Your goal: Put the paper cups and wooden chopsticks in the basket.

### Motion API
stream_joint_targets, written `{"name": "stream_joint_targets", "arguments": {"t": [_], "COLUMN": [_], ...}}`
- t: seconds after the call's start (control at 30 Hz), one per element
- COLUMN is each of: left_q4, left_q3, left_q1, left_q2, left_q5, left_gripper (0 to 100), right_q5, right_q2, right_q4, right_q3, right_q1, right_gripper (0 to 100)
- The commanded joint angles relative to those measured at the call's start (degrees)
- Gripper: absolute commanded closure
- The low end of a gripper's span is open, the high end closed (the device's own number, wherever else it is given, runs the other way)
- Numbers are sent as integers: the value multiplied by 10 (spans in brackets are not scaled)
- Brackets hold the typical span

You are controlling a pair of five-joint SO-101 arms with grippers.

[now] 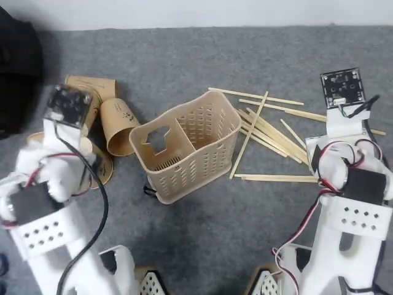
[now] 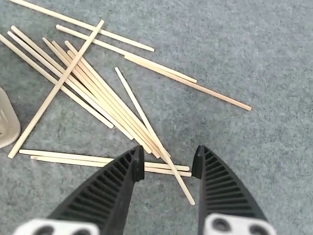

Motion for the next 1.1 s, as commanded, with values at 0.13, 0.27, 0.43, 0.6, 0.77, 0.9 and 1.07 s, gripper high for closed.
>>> {"name": "stream_joint_targets", "arguments": {"t": [0.13,0.27,0.43,0.6,0.77,0.9,1.07], "left_q4": [6,8,5,2,-52,-109,-153], "left_q3": [92,124,182,198,215,263,291], "left_q1": [21,95,185,276,302,300,300], "left_q2": [-7,-7,-9,-9,-5,-5,-5], "left_q5": [-8,-69,-131,-144,-142,-146,-156], "left_gripper": [742,742,742,740,740,740,741], "right_q5": [5,7,8,8,9,25,32], "right_q2": [1,1,1,1,1,-2,-4], "right_q4": [-11,-13,-15,-30,-54,-53,-53], "right_q3": [22,39,39,58,82,82,82], "right_q1": [-50,-55,-42,-44,-42,-44,-44], "right_gripper": [819,819,819,819,819,819,819]}}
